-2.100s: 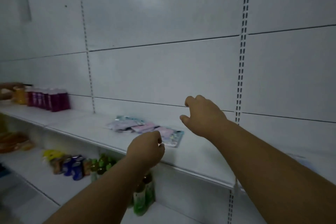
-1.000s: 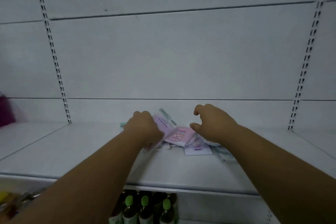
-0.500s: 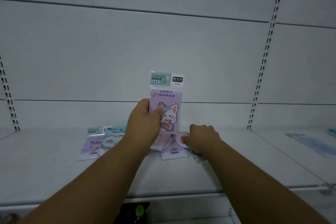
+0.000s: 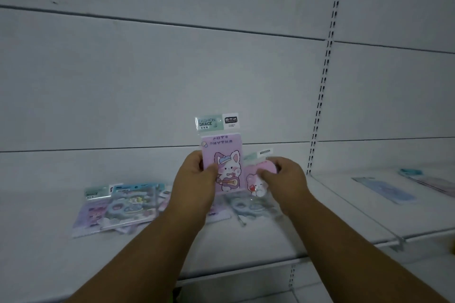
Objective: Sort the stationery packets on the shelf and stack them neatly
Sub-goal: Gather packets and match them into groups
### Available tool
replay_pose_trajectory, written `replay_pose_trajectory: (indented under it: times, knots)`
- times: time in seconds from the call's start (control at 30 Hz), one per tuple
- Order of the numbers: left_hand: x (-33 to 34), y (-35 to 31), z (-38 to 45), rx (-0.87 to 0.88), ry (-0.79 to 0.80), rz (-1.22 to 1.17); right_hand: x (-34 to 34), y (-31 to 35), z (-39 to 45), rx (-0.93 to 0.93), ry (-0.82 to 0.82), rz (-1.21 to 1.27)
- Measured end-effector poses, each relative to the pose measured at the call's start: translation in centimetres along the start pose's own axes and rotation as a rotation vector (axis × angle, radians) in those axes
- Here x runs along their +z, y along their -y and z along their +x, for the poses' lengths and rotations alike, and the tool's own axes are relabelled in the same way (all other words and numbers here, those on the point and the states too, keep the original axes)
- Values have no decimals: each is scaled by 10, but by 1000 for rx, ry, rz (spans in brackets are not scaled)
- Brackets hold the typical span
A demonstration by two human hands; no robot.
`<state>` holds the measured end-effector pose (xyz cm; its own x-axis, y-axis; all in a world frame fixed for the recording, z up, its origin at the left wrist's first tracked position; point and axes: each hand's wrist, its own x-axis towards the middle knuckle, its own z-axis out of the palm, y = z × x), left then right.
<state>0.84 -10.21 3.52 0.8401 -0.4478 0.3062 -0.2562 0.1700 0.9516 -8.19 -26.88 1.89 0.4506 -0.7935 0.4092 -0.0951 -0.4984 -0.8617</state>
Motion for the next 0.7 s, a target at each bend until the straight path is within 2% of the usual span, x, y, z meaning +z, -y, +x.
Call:
replay_pose_trajectory:
  times: [0.1,0.27,0.43,0.57,0.7]
  knots:
    - [41,-1,-7,-36,55,-49,-56,-5,1,70,-20,161]
    - [137,-5,-33,-22,172,-3,-168,-30,10,-57,-173,71]
    - [257,-15,-60,-68,268,-97,-289,-76,31,-73,-286,24]
    - [353,-19,-77,-133,315,-132,-370,-110,52,-65,-283,28]
    - [418,-13,-78,-202,320,-44,-413,-136,72,-60,-262,86]
